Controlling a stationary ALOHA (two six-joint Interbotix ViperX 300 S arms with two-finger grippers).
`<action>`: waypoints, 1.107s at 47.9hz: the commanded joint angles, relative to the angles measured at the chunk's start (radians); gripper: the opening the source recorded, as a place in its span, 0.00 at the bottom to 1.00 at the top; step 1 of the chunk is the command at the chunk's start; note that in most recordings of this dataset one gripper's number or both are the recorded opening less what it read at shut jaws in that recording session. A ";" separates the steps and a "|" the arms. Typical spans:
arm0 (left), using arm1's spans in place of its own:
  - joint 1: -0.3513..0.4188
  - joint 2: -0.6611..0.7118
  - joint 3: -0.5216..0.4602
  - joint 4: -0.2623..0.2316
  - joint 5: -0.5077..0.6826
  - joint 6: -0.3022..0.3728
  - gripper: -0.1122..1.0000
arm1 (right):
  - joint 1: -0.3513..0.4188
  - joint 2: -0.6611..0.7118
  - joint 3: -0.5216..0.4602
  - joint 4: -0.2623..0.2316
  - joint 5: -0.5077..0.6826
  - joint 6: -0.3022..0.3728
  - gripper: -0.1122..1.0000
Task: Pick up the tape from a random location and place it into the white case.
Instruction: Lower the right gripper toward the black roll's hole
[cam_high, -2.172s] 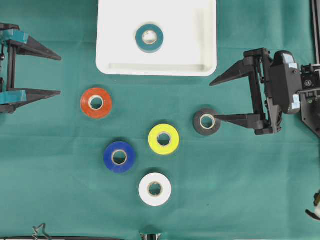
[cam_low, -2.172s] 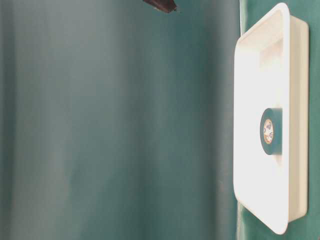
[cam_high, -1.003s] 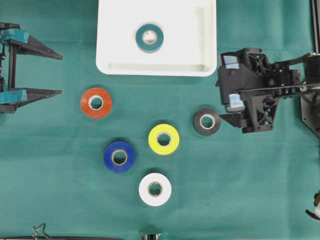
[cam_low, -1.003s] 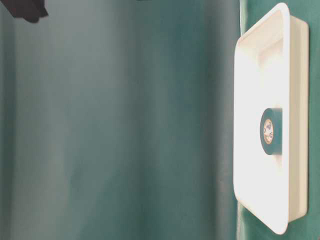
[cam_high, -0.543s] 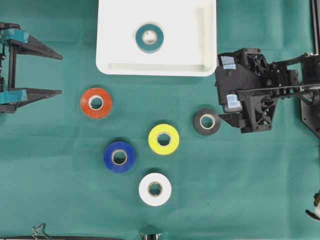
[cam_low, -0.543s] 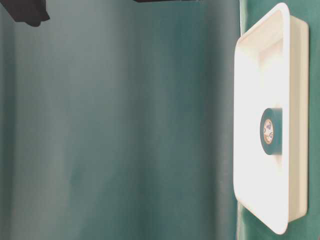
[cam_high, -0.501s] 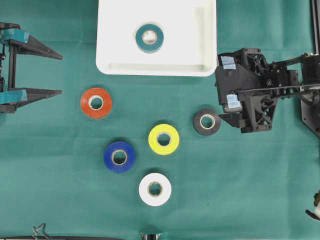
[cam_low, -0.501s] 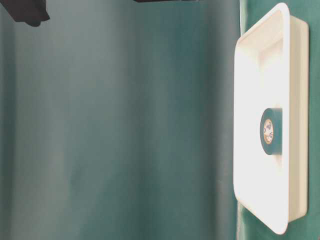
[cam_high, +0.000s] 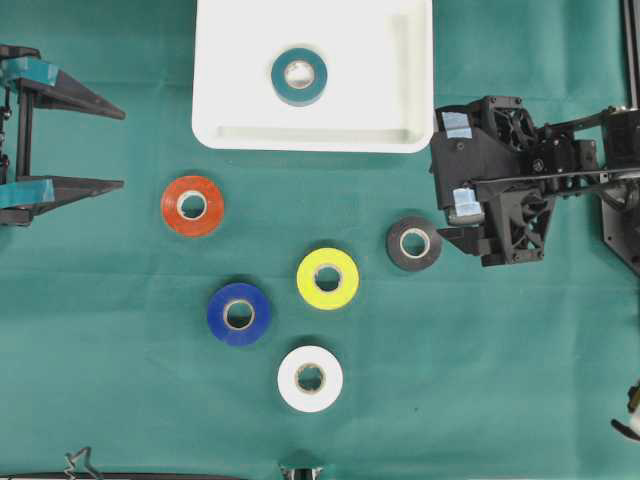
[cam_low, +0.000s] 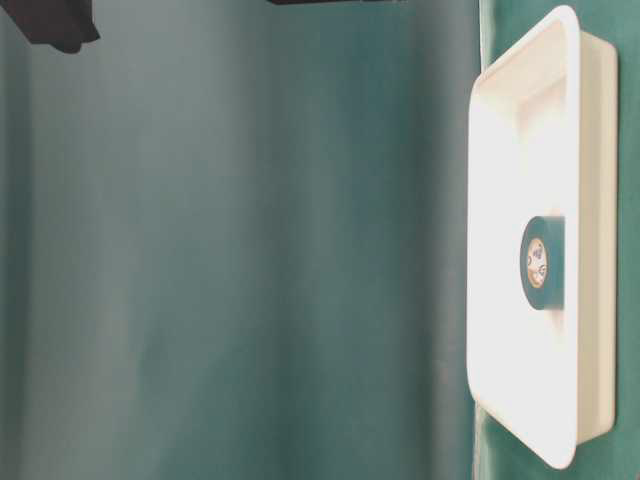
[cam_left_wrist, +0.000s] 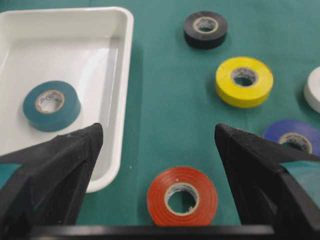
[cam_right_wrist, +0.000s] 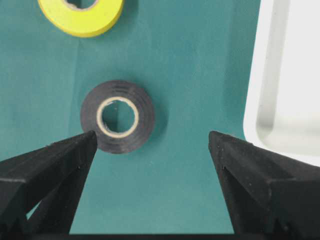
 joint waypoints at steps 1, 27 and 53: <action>0.003 0.003 -0.009 -0.002 -0.005 -0.002 0.98 | -0.002 -0.005 -0.020 0.000 -0.011 0.008 0.92; 0.002 0.003 -0.009 -0.002 -0.008 -0.002 0.98 | -0.002 0.173 0.063 0.000 -0.192 0.044 0.92; 0.002 0.003 -0.009 -0.002 -0.008 -0.002 0.98 | -0.003 0.341 0.078 -0.002 -0.360 0.043 0.92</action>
